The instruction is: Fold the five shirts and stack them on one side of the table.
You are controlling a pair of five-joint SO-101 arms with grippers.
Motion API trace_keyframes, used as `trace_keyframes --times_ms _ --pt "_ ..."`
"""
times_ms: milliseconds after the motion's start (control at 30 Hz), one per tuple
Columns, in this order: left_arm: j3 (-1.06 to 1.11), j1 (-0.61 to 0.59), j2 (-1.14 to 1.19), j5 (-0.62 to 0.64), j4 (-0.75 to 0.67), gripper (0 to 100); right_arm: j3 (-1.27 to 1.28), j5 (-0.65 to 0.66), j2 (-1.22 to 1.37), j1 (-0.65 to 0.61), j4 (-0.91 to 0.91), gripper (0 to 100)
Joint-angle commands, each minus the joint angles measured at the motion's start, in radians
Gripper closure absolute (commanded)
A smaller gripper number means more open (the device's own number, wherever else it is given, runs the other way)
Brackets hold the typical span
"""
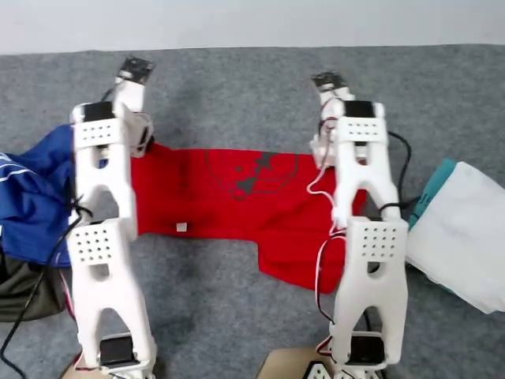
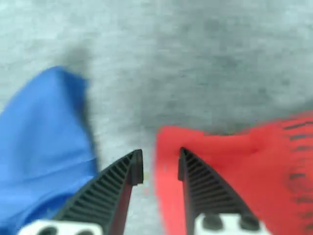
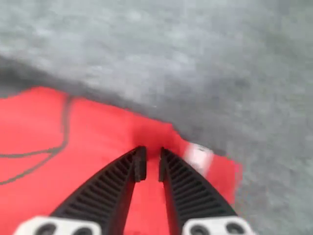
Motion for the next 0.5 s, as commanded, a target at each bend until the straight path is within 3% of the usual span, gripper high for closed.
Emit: trace_keyframes --times_ms 0,267,467 --pt "-0.001 -0.058 -0.009 0.005 -0.038 88 -0.048 -0.005 -0.018 0.073 -0.01 94.1" --pt "-0.059 -0.068 -0.038 0.003 0.032 91 -0.133 0.029 -0.07 0.042 0.107 94.1" --pt "-0.171 0.038 -0.046 0.009 0.164 91 -0.29 0.028 -0.102 -0.076 0.2 94.1"
